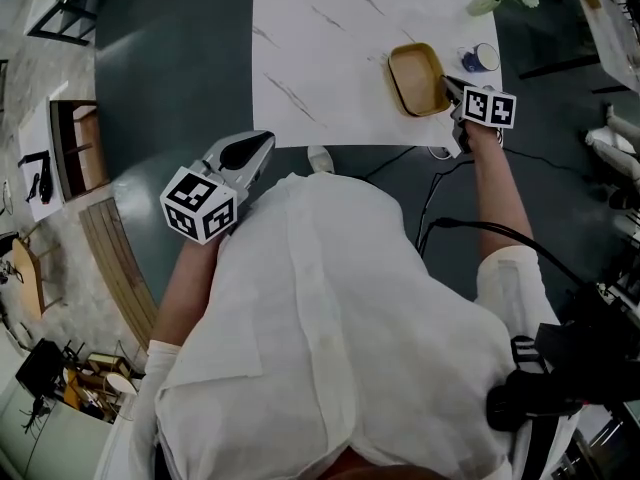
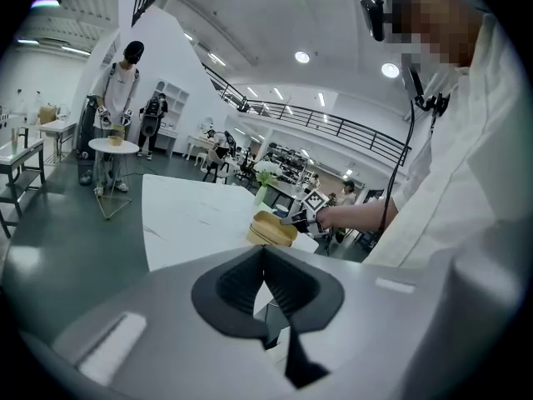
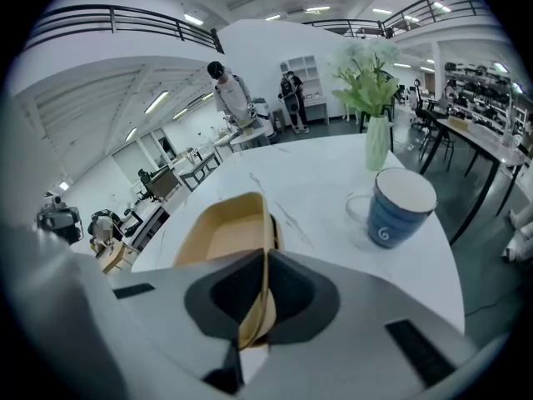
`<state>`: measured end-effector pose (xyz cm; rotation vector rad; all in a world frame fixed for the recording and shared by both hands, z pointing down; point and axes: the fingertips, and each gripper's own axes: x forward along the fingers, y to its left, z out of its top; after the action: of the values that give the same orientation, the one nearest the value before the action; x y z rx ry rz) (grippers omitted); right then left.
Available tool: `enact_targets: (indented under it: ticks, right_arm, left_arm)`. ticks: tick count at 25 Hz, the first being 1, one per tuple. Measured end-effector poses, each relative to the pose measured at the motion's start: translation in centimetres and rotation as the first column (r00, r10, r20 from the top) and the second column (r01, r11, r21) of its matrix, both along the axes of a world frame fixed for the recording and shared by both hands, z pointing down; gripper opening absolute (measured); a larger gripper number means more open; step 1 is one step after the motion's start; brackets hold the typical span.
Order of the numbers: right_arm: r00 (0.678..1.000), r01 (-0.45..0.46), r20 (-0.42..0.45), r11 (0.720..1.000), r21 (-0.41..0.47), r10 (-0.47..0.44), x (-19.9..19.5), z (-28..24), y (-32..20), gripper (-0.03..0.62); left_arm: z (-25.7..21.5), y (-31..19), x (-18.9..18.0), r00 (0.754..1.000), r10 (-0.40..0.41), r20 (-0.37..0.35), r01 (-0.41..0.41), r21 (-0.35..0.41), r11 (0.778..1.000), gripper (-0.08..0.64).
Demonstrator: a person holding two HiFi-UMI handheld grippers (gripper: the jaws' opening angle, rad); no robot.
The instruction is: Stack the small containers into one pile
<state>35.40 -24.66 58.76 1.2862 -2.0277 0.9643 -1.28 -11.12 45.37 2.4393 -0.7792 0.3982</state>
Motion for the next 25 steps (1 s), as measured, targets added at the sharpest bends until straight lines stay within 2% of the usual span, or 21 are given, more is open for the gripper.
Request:
enact_targets:
  ticks: [10,13,15,25]
  right_arm:
    - [0.998,0.041,-0.045,0.999,-0.017,-0.041,-0.1,1.8,0.4,0.017]
    - [0.998,0.030,-0.047,0.999,-0.013,-0.030,-0.1,1.9,0.5,0.024]
    - [0.998,0.018,-0.053,1.000,-0.011,-0.019,0.0,1.9,0.6,0.092]
    - [0.996,-0.046,-0.071,0.998,0.046,0.049,0.0,-0.5,2.6,0.094]
  left_arm:
    - [0.2,-0.1,0.0,1.000,0.002,0.003,-0.002,-0.005,1.000,0.008]
    - [0.1,0.2,-0.2,1.000,0.005,0.002,-0.005,-0.005,1.000,0.008]
    - [0.1,0.4,-0.4,1.000,0.006,0.001,-0.006,-0.003,1.000,0.008]
    - [-0.4,1.7,-1.2,0.999,0.044,-0.015,-0.044,0.010,0.999,0.008]
